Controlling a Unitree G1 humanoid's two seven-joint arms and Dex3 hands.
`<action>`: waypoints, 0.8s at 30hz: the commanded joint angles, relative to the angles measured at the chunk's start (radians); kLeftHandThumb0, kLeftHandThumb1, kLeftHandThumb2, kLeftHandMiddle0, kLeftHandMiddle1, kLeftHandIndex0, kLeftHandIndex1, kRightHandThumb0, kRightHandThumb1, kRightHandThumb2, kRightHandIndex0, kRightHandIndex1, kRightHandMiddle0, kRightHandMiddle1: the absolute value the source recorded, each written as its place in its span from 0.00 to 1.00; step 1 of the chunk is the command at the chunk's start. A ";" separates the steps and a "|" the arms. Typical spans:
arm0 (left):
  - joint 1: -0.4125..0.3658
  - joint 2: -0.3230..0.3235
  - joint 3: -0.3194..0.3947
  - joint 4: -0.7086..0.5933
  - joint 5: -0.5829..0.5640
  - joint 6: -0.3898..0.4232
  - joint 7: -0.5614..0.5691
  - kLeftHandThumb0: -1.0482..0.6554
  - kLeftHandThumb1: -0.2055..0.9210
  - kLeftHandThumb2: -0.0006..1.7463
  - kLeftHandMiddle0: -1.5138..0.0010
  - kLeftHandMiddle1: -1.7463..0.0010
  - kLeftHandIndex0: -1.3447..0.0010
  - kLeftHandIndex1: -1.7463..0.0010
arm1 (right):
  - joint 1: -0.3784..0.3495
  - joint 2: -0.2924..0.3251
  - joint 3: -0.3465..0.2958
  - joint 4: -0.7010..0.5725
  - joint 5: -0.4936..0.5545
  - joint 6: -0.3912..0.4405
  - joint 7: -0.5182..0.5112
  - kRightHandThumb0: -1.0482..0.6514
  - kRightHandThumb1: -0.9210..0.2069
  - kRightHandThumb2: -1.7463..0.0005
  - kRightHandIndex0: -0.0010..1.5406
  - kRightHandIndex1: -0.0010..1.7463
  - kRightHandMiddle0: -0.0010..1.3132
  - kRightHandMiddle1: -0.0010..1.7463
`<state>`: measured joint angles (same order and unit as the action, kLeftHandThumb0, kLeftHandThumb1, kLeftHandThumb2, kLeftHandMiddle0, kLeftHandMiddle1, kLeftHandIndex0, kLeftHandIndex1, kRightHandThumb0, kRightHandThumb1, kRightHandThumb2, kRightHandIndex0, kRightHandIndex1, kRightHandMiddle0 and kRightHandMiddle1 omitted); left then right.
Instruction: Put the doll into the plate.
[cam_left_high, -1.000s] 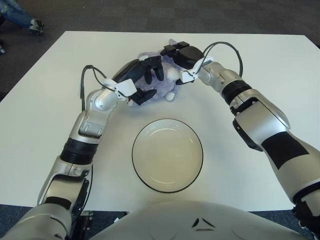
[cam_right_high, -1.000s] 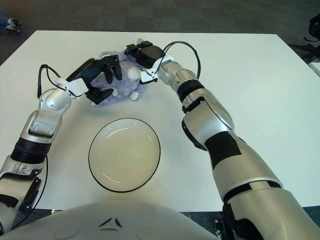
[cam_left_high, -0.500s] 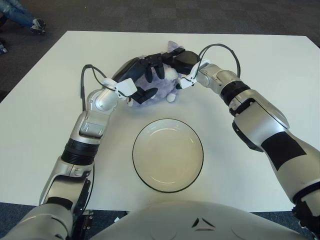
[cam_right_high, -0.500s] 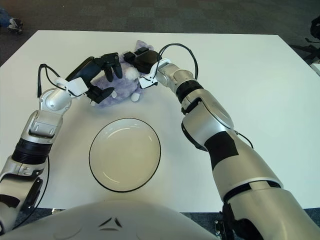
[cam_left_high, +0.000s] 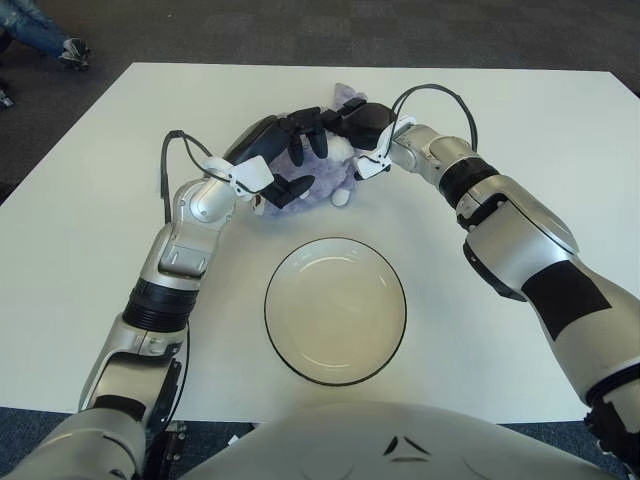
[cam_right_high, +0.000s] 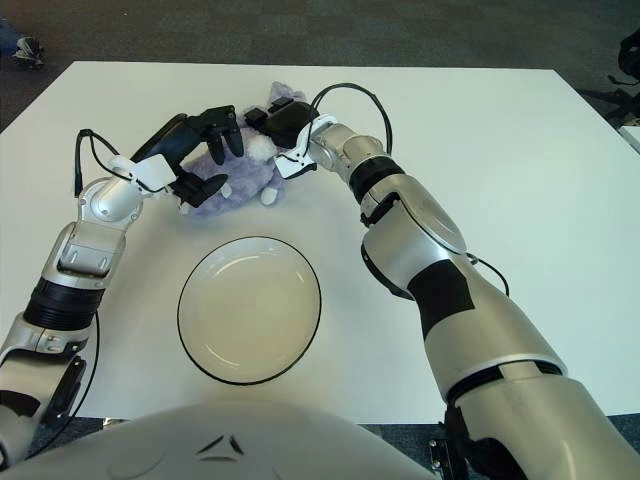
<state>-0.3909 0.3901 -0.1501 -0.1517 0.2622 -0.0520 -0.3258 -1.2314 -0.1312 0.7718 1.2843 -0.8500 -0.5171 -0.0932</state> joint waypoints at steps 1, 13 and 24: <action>0.005 0.001 0.011 -0.012 0.003 0.011 0.002 0.61 0.32 0.87 0.59 0.00 0.55 0.00 | 0.051 0.013 0.020 0.019 -0.018 -0.004 0.033 0.61 0.71 0.25 0.09 0.37 0.00 0.53; 0.001 0.012 0.031 0.023 -0.026 -0.002 -0.004 0.61 0.32 0.86 0.59 0.00 0.55 0.00 | 0.073 0.007 0.015 0.025 -0.017 0.018 -0.020 0.64 0.71 0.23 0.08 0.49 0.00 0.58; -0.020 0.042 0.021 0.060 0.089 0.009 0.035 0.61 0.35 0.84 0.61 0.00 0.57 0.00 | 0.074 -0.009 -0.004 0.029 0.000 0.031 -0.020 0.64 0.73 0.22 0.05 0.57 0.00 0.65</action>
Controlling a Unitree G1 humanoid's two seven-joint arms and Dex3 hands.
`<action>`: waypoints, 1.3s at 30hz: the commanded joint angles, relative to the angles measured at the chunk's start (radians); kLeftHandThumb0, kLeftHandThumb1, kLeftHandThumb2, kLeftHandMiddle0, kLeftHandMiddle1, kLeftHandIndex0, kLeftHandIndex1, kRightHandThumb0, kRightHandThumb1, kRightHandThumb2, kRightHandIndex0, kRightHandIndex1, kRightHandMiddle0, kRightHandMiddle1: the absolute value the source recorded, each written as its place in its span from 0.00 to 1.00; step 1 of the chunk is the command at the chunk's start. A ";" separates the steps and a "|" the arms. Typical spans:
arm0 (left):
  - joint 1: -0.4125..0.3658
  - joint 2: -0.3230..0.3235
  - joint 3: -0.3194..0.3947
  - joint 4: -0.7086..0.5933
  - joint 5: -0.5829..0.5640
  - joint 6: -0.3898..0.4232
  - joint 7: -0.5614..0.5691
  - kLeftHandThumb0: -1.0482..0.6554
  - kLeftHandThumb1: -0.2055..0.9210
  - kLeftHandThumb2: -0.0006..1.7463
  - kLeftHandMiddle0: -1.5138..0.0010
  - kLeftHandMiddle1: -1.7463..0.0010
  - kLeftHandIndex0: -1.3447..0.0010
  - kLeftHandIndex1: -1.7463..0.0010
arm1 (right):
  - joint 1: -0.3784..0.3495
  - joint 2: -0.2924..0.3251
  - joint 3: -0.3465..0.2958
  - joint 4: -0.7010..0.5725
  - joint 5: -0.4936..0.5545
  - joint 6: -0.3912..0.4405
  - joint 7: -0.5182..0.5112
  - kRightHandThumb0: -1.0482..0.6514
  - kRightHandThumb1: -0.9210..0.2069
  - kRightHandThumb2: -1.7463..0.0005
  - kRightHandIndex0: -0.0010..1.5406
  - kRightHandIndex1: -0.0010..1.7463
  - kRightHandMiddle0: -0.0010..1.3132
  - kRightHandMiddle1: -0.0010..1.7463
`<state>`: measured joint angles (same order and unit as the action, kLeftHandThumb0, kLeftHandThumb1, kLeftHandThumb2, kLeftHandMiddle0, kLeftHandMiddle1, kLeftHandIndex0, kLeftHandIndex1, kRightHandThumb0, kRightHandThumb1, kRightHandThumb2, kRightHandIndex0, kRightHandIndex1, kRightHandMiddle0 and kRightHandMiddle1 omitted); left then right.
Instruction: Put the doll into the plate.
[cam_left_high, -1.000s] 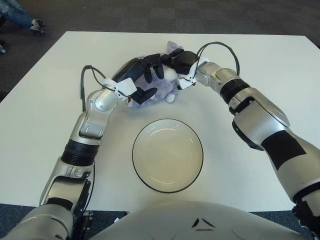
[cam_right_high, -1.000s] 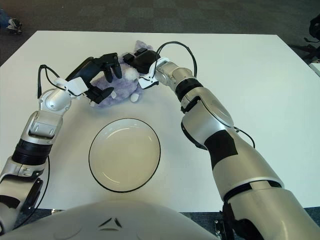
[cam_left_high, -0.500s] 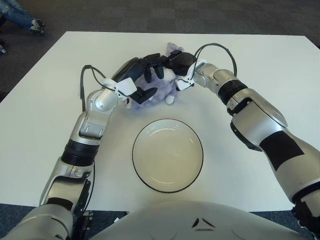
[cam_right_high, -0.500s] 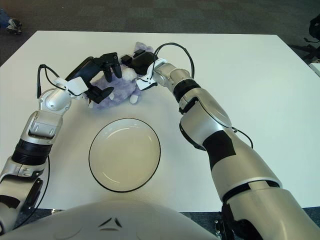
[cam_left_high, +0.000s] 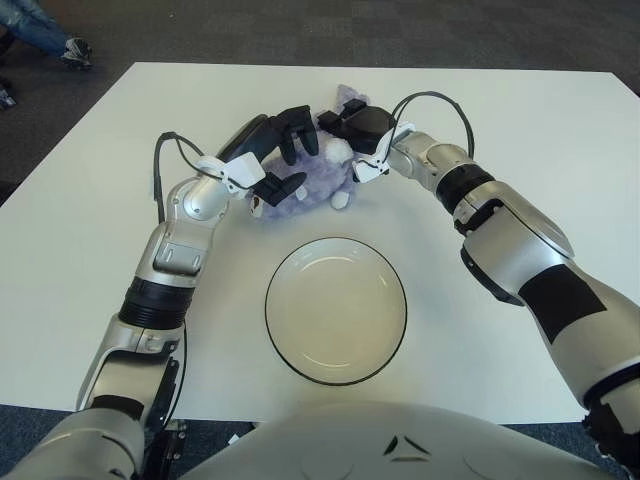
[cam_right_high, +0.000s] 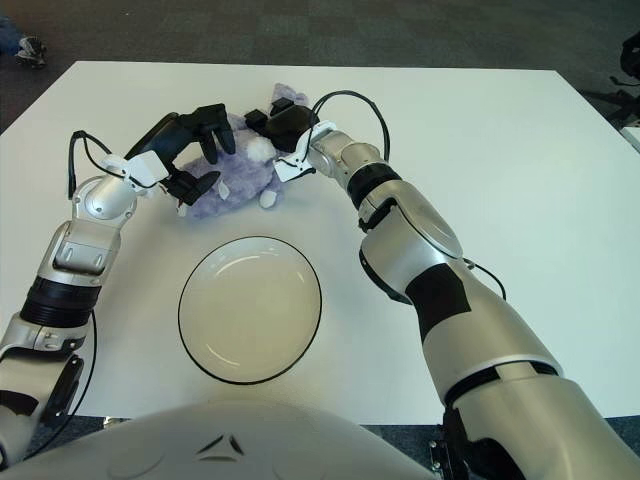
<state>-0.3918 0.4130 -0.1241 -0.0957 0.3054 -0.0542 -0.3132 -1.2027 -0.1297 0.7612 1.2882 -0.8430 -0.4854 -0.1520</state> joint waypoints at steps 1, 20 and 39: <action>-0.031 0.034 -0.015 0.021 0.084 0.004 0.028 0.61 0.35 0.84 0.61 0.00 0.57 0.00 | 0.047 -0.014 0.002 0.024 -0.002 -0.006 0.042 0.64 0.73 0.21 0.05 0.58 0.00 0.66; 0.013 0.187 -0.143 0.026 0.602 0.116 0.042 0.11 0.92 0.25 1.00 0.13 1.00 0.62 | 0.032 -0.046 -0.019 0.020 0.000 0.005 0.081 0.47 0.72 0.33 0.00 0.45 0.00 0.44; 0.006 0.190 -0.184 -0.033 0.669 0.164 -0.152 0.03 1.00 0.35 1.00 0.33 1.00 0.92 | 0.024 -0.062 -0.024 0.015 -0.008 0.009 0.081 0.47 0.69 0.34 0.01 0.40 0.00 0.39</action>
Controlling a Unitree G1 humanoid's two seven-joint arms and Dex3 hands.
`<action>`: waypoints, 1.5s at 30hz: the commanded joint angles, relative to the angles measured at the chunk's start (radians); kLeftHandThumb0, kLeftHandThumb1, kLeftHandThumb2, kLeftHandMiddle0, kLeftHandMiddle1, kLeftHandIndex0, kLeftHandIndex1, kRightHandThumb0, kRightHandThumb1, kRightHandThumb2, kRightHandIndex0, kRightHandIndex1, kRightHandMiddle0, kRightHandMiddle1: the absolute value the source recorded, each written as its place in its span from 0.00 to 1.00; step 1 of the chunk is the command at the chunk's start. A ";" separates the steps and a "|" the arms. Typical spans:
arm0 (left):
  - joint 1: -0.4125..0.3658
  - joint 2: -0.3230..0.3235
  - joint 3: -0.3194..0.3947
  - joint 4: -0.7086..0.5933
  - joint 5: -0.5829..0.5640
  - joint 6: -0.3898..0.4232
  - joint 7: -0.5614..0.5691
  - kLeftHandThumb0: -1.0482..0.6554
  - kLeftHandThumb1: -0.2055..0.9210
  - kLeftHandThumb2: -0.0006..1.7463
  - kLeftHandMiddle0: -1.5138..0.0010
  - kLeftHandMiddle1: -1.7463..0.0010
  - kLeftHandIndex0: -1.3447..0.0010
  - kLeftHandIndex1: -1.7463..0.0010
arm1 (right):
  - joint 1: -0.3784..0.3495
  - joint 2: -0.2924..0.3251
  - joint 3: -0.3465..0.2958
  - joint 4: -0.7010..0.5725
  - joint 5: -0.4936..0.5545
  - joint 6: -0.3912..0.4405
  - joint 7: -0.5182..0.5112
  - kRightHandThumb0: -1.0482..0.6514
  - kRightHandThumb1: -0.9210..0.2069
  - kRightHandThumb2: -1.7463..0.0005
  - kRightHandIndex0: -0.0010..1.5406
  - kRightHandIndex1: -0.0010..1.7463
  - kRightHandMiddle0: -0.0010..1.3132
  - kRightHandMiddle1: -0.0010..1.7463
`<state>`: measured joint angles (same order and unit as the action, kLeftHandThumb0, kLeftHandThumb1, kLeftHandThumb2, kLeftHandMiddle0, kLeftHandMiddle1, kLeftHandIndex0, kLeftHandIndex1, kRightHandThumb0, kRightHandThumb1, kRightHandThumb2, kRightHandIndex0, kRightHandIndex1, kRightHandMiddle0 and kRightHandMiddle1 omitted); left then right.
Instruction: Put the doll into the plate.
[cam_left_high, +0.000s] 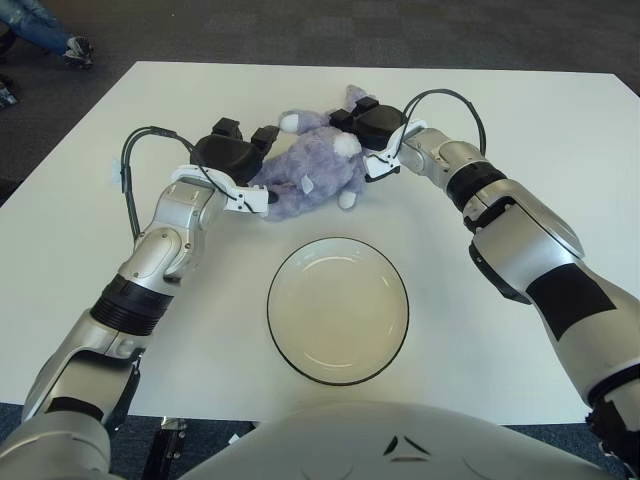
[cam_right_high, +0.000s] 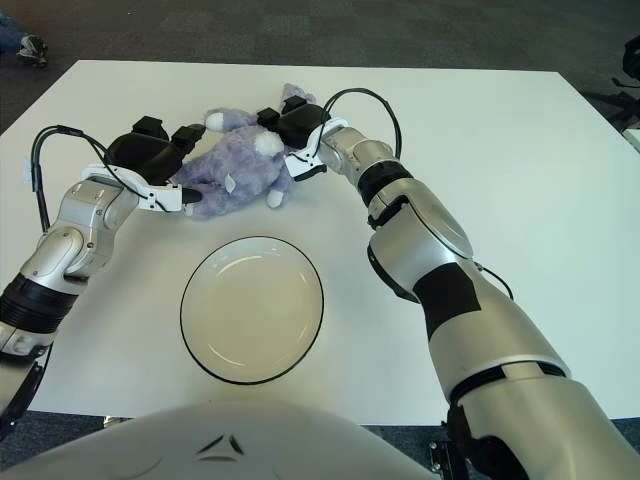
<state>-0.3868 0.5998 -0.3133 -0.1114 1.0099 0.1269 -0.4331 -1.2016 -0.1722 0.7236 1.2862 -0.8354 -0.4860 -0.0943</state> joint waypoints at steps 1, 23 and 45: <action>0.002 0.004 0.008 -0.018 -0.045 -0.020 -0.033 0.03 1.00 0.35 1.00 0.31 1.00 0.90 | 0.023 -0.019 0.014 0.017 -0.017 0.010 0.023 0.46 0.68 0.34 0.01 0.40 0.00 0.38; -0.051 -0.062 0.028 0.193 -0.299 -0.267 0.147 0.08 1.00 0.31 0.75 0.00 0.93 0.19 | 0.026 -0.029 -0.002 0.016 -0.002 -0.008 0.010 0.47 0.70 0.32 0.05 0.47 0.00 0.55; -0.132 -0.126 0.020 0.348 -0.326 -0.273 0.236 0.61 0.41 0.79 0.56 0.03 0.68 0.00 | 0.043 -0.036 -0.051 0.002 0.035 -0.039 -0.027 0.38 0.50 0.41 0.13 0.86 0.41 0.88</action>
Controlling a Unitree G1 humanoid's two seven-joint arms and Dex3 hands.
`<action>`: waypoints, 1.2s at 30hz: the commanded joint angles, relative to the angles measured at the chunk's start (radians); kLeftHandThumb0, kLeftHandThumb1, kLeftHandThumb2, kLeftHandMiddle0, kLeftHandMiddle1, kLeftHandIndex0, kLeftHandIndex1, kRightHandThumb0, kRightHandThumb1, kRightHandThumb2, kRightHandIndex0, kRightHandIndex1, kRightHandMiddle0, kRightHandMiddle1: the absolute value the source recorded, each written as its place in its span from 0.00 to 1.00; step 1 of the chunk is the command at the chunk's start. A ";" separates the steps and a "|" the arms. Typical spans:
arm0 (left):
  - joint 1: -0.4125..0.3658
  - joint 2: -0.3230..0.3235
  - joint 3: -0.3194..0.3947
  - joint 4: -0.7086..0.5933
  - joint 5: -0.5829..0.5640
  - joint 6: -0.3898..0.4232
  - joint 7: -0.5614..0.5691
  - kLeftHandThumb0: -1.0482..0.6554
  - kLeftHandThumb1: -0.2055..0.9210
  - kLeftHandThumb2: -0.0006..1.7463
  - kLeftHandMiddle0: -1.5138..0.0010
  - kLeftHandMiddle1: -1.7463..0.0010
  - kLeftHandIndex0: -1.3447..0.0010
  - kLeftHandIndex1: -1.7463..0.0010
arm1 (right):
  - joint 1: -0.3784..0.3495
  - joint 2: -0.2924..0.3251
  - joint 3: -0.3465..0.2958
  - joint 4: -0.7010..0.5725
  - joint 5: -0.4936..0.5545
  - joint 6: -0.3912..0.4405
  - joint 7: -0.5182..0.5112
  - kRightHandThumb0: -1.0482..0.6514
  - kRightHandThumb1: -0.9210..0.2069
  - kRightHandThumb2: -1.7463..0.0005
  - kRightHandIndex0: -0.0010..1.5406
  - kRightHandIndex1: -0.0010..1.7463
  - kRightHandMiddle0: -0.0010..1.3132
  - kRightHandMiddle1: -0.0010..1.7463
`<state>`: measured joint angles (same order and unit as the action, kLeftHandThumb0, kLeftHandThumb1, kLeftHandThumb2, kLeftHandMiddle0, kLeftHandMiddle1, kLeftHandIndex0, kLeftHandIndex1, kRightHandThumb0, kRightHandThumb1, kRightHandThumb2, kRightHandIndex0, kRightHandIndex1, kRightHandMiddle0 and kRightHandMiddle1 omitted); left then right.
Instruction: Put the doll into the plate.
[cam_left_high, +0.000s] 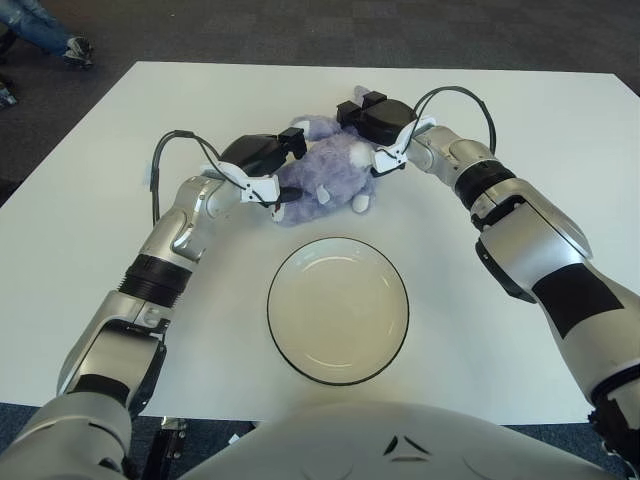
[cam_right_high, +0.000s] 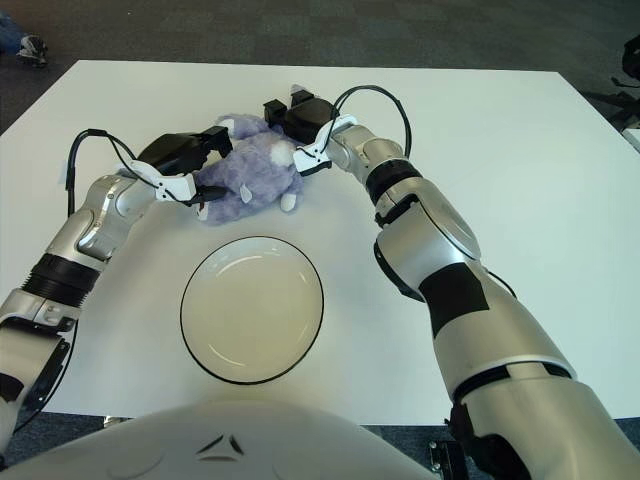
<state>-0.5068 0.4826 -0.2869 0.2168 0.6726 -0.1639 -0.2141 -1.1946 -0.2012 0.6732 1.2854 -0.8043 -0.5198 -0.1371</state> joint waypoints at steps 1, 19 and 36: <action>-0.014 -0.009 -0.011 0.021 0.018 0.025 0.015 0.61 0.41 0.79 0.56 0.03 0.68 0.00 | 0.037 -0.007 -0.003 0.002 0.006 -0.005 0.015 0.38 0.48 0.42 0.13 0.87 0.43 0.87; -0.013 -0.042 -0.052 -0.005 0.087 0.117 0.034 0.61 0.52 0.64 0.57 0.20 0.63 0.02 | 0.038 -0.004 -0.033 -0.009 0.023 0.039 0.022 0.61 0.66 0.20 0.43 0.87 0.50 1.00; -0.030 -0.078 -0.072 0.037 0.105 0.167 0.066 0.61 0.59 0.56 0.62 0.24 0.57 0.07 | 0.073 0.001 -0.133 -0.027 0.124 0.098 0.015 0.62 0.90 0.04 0.60 0.85 0.61 1.00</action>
<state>-0.5285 0.4083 -0.3491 0.2363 0.7677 -0.0009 -0.1645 -1.1573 -0.2028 0.5572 1.2551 -0.6976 -0.4491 -0.1335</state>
